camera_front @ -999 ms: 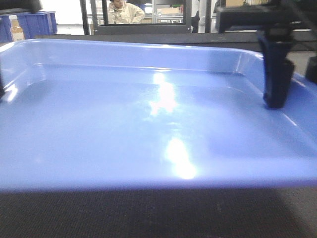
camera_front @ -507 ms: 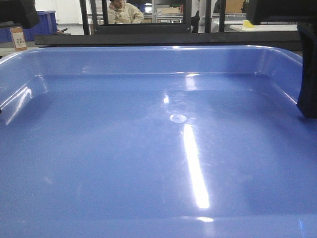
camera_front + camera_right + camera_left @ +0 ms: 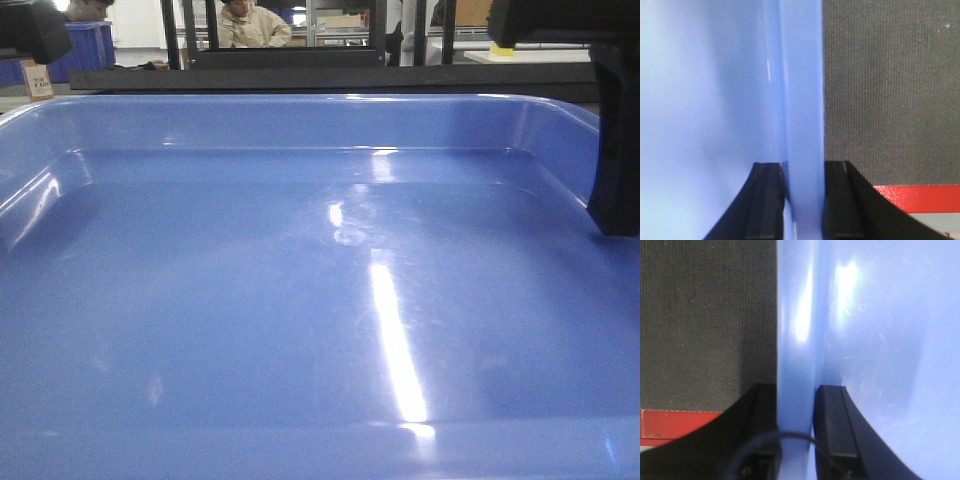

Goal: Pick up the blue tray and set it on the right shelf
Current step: 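Lift the blue tray off the table with both grippers, then hold the tray level with both grippers while the base turns away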

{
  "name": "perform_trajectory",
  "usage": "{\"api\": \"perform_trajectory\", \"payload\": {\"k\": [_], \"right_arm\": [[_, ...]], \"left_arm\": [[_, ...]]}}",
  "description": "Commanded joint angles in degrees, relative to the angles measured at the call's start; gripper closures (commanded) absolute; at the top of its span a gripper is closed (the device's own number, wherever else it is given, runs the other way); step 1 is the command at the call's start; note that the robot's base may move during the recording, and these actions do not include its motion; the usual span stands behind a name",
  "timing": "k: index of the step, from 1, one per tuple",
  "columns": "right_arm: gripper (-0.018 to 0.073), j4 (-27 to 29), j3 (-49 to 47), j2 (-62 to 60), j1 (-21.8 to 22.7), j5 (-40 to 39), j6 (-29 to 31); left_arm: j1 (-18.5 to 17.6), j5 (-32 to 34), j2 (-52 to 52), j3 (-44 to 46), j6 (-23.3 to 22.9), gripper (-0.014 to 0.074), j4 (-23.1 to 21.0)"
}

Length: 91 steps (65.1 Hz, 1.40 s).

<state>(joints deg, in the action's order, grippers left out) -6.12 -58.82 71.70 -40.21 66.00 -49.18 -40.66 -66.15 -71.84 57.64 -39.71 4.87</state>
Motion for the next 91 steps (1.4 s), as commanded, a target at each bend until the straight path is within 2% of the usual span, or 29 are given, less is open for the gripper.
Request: {"api": "perform_trajectory", "payload": {"k": [1, 91], "right_arm": [[0.0294, -1.6, -1.3, -1.6, 0.2, -0.9, -0.5], [0.0294, -1.6, -1.3, -1.6, 0.2, -0.9, -0.5]], "left_arm": [[-0.3, -1.0, 1.0, 1.3, 0.6, 0.0559, 2.4], [-0.3, -1.2, 1.0, 1.3, 0.6, 0.0559, 2.4]]}}
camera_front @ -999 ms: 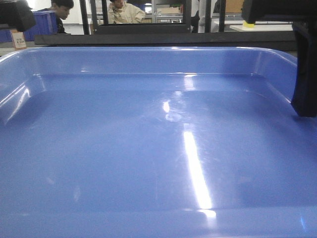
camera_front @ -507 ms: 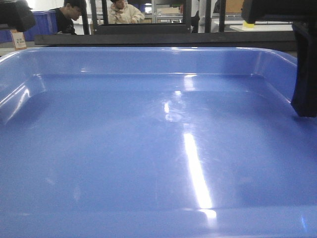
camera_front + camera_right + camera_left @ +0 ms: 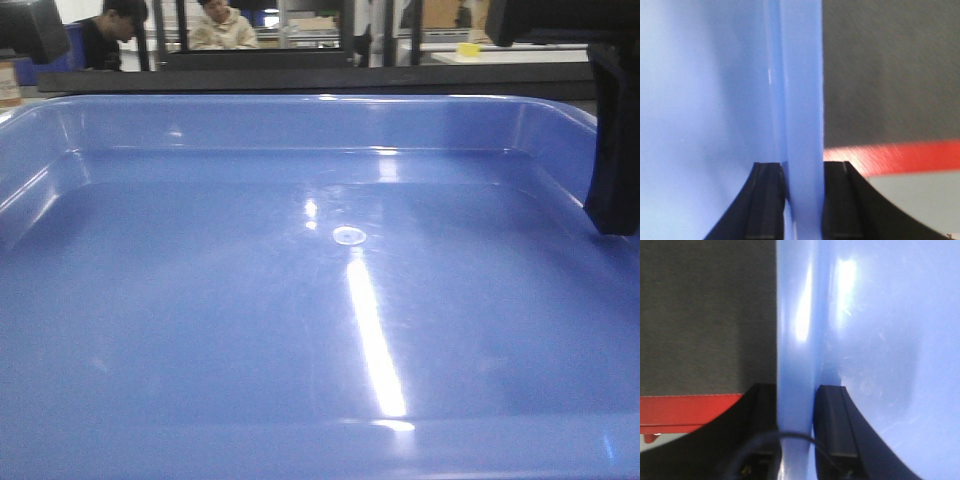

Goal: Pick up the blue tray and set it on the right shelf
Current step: 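Hold the tray level with both grippers while the base turns away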

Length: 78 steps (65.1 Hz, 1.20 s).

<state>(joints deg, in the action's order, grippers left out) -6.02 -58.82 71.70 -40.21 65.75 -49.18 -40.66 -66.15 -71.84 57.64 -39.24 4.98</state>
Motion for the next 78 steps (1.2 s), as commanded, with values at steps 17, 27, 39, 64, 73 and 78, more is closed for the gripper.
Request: {"api": "perform_trajectory", "payload": {"k": [17, 27, 39, 64, 73, 78], "right_arm": [[0.0294, -1.7, -1.3, -1.6, 0.2, -0.6, -0.5], [0.0294, -1.7, -1.3, -1.6, 0.2, -0.6, -0.5], [0.0294, -1.7, -1.3, -1.6, 0.2, -0.5, -0.5], [0.0294, -1.7, -1.3, -1.6, 0.2, -0.3, -0.5], [0.0294, -1.7, -1.3, -1.6, 0.2, -0.3, -0.5], [0.0294, -1.7, -1.3, -1.6, 0.2, -0.3, -0.5]], "left_arm": [[-0.3, -1.2, 1.0, 1.3, 0.1, 0.0559, -0.4], [-0.3, -1.2, 1.0, 1.3, 0.1, 0.0559, -1.6], [-0.3, -1.2, 1.0, 1.3, 0.1, 0.0559, -2.7], [-0.3, -1.2, 1.0, 1.3, 0.1, 0.0559, -2.7], [-0.3, -1.2, 1.0, 1.3, 0.1, 0.0559, -2.7], [-0.3, -1.2, 1.0, 1.3, 0.1, 0.0559, -2.7]]}}
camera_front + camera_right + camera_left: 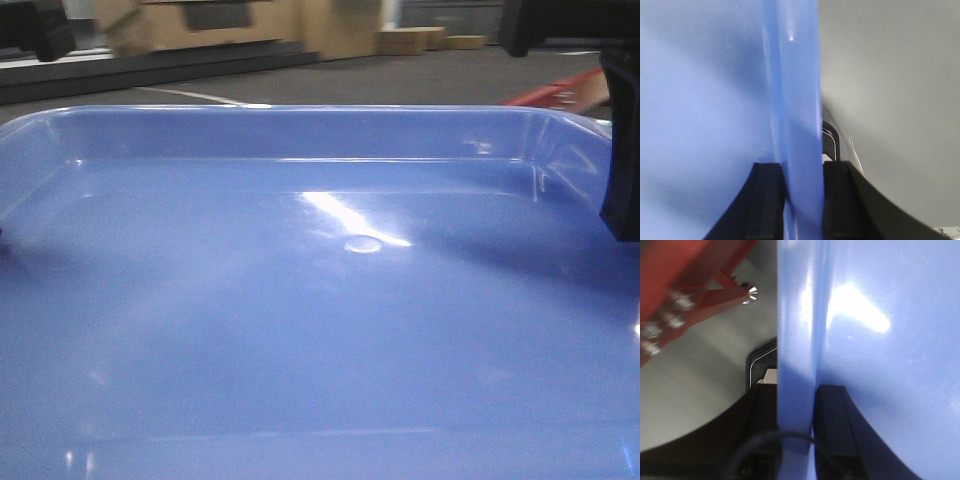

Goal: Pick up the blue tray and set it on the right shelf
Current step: 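Hold the tray level with both grippers while the base turns away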

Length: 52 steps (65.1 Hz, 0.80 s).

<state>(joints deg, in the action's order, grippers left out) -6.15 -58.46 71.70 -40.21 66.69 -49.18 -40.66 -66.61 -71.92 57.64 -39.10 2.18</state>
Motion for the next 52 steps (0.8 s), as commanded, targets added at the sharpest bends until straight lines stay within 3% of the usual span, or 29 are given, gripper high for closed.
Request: {"api": "perform_trajectory", "payload": {"k": [1, 52], "right_arm": [[0.0294, -1.6, -1.7, -1.6, 0.2, -1.3, -0.5], [0.0294, -1.6, -1.7, -1.6, 0.2, -1.1, -0.5]], "left_arm": [[-0.3, -0.8, 1.1, 1.3, 0.0, 0.0559, 0.1], [-0.3, -0.8, 1.1, 1.3, 0.0, 0.0559, 0.1]]}}
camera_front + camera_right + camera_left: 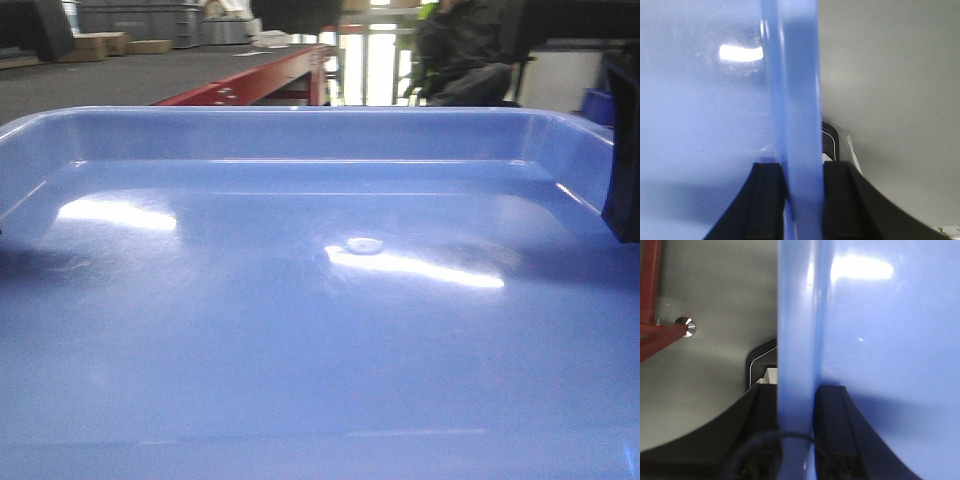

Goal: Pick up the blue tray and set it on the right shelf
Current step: 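Hold the tray level with both grippers while the base turns away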

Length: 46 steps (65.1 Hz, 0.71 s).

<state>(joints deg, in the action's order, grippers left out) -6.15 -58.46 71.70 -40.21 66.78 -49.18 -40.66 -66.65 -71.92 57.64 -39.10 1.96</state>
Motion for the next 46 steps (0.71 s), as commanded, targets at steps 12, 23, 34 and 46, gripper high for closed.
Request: {"api": "perform_trajectory", "payload": {"k": [12, 23, 34, 46], "right_arm": [[0.0294, -1.6, -1.7, -1.6, 0.2, -1.2, -0.5], [0.0294, -1.6, -1.7, -1.6, 0.2, -1.2, -0.5], [0.0294, -1.6, -1.7, -1.6, 0.2, -1.2, -0.5], [0.0294, -1.6, -1.7, -1.6, 0.2, -1.2, -0.5]], "left_arm": [[-0.3, -0.7, 1.1, 1.3, 0.0, 0.0559, 0.3], [-0.3, -0.7, 1.1, 1.3, 0.0, 0.0559, 0.3], [-0.3, -0.7, 1.1, 1.3, 0.0, 0.0559, 0.3], [-0.3, -0.7, 1.1, 1.3, 0.0, 0.0559, 0.3]]}}
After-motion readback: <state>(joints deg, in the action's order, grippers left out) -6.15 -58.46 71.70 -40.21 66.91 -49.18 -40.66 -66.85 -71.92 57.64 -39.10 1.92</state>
